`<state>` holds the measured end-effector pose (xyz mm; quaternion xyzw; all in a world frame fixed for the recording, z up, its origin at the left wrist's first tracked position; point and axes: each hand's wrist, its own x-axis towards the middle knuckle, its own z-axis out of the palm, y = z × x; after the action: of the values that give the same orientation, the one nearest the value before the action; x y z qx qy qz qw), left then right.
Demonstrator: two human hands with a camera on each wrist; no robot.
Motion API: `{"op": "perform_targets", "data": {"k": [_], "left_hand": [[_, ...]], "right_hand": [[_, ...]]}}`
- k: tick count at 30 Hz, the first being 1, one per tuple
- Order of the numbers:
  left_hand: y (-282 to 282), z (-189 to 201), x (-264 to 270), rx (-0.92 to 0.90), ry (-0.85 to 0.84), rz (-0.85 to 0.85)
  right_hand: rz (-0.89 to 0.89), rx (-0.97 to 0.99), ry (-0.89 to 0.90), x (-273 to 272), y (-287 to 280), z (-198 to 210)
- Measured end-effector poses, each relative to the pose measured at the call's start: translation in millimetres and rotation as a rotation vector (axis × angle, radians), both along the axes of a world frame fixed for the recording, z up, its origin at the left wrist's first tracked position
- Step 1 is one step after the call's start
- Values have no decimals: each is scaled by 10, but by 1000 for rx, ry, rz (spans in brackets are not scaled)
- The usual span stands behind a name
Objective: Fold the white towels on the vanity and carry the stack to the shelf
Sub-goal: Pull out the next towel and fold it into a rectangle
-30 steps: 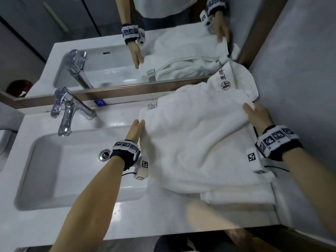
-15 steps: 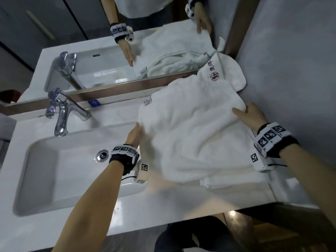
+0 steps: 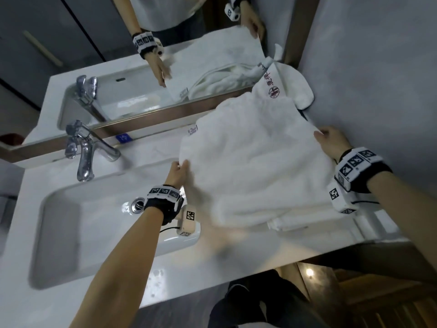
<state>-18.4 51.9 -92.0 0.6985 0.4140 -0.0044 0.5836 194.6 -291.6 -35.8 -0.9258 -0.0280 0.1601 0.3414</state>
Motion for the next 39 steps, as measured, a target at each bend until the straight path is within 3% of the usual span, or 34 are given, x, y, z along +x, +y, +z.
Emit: {"op": "perform_targets", "data": {"k": [4, 10, 16, 20, 23, 28, 31, 35, 39], "left_hand": [[-120, -73, -186, -145, 55, -72], [-236, -41, -414, -57, -43, -172], [-264, 150, -403, 187, -244, 33], [-364, 86, -415, 184, -88, 39], [-546, -69, -550, 19, 53, -39], [-687, -173, -821, -13, -1, -39], [-734, -117, -873, 105, -11, -77], [-744, 84, -831, 230, -112, 61], [-737, 202, -787, 341, -42, 77]], "right_hand": [[-56, 37, 54, -212, -188, -93], [-62, 94, 148, -438, -419, -144], [20, 63, -75, -498, -475, 13], [14, 70, -17, -554, -533, -35], [34, -5, 51, -663, -645, -135], [49, -64, 43, -888, -751, -210], [37, -41, 16, -942, -755, -199], [-65, 56, -56, -922, -756, -123], [-78, 130, -58, -895, -770, -54]]}}
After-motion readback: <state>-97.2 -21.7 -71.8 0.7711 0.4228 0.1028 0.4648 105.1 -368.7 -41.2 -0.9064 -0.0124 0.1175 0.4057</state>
